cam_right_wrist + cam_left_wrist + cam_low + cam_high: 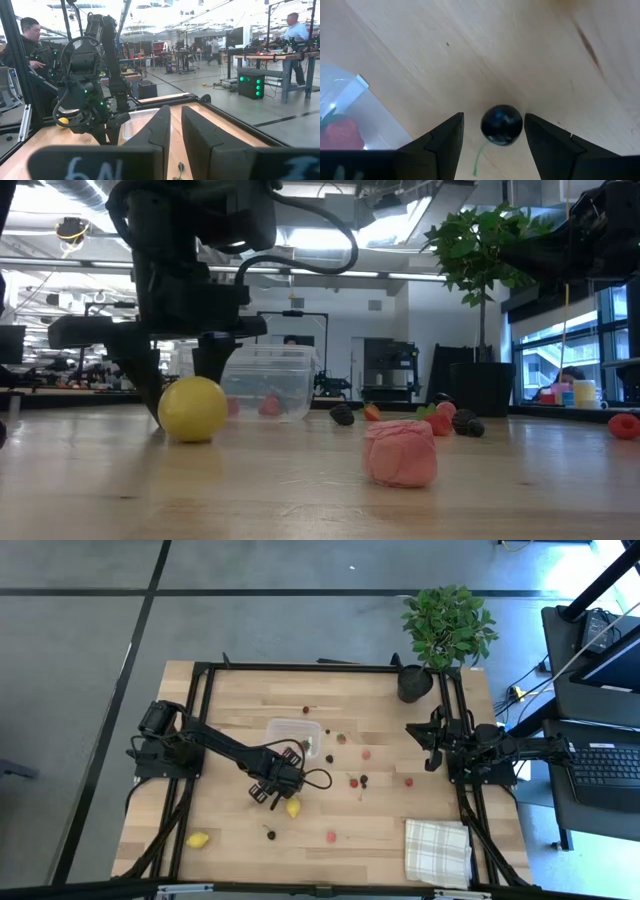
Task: Pick and placing Produce into tupperware
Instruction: Put the top black cherry in the transparent bin
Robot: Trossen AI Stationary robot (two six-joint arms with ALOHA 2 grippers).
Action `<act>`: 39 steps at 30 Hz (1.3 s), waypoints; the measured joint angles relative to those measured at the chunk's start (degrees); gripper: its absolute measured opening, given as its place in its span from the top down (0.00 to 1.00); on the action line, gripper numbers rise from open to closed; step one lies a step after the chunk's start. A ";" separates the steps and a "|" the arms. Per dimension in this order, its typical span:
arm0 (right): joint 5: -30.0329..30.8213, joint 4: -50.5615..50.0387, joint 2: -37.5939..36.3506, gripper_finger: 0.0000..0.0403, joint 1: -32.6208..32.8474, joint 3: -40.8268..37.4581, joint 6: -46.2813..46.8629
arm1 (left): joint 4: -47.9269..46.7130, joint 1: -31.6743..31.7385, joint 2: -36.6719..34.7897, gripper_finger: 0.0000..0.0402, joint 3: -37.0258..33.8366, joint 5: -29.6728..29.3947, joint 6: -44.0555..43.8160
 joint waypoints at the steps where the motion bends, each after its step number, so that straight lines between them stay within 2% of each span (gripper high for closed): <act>1: 0.00 -0.01 0.01 0.87 0.00 0.01 -0.01 | 0.04 0.00 0.02 0.49 0.00 0.02 -0.02; 9: 0.00 -0.02 0.00 0.87 0.02 0.01 -0.02 | 0.20 0.00 0.04 0.50 0.00 0.62 -0.11; 25: 0.00 -0.04 0.00 0.87 0.02 0.01 -0.24 | -0.11 -0.07 0.11 0.72 0.00 1.49 -0.20; 39: 0.00 0.08 0.00 0.87 0.00 0.01 -0.25 | -0.32 -0.06 -0.68 0.72 -0.05 1.18 -3.48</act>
